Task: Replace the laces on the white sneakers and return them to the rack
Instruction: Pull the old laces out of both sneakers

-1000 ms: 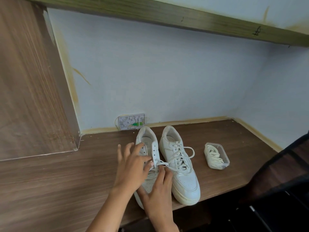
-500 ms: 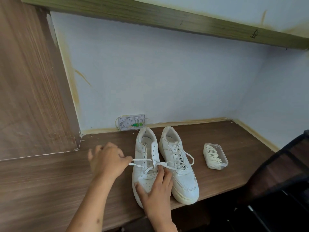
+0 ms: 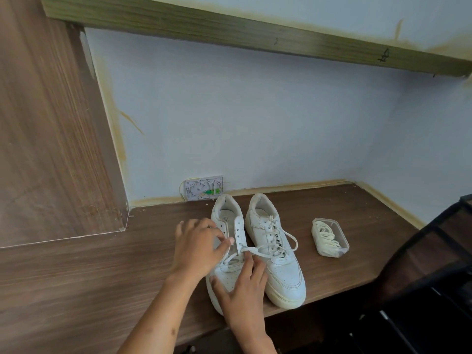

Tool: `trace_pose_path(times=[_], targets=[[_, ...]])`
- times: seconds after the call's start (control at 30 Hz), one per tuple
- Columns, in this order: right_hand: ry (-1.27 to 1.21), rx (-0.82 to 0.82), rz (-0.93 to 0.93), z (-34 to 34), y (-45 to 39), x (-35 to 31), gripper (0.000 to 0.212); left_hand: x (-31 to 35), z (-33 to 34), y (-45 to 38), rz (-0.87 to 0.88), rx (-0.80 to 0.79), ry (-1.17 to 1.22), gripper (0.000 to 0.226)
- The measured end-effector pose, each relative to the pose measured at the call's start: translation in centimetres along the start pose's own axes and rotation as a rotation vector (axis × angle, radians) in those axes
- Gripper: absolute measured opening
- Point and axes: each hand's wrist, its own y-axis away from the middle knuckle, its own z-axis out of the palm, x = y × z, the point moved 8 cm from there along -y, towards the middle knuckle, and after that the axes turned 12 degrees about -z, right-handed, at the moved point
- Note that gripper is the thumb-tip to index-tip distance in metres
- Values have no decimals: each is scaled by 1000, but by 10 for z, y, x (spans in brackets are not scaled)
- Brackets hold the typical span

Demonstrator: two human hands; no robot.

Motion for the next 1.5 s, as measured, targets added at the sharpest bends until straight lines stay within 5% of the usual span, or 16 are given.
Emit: trace_pose_path(times=[0.37, 0.57, 0.73, 0.83, 1.07, 1.33, 1.5], targets=[[6, -37, -4, 1, 0, 1, 96, 0, -8, -5, -22, -21, -84, 15], [25, -59, 6, 3, 0, 3, 98, -27, -26, -13, -307, -48, -289, 26], [45, -88, 19, 3, -2, 3, 101, -62, -13, -2, -561, -284, -322, 14], [47, -78, 10, 4, -2, 4, 98, -60, 5, 2, -461, -370, -283, 23], [33, -86, 10, 3, -3, 2, 99, -1, -3, 1, -41, -107, -49, 31], [34, -49, -1, 3, -2, 2, 94, 0, 8, -1, -20, -85, -122, 12], [25, -62, -4, 5, -2, 3, 96, -18, 10, -4, -71, -85, 16, 31]])
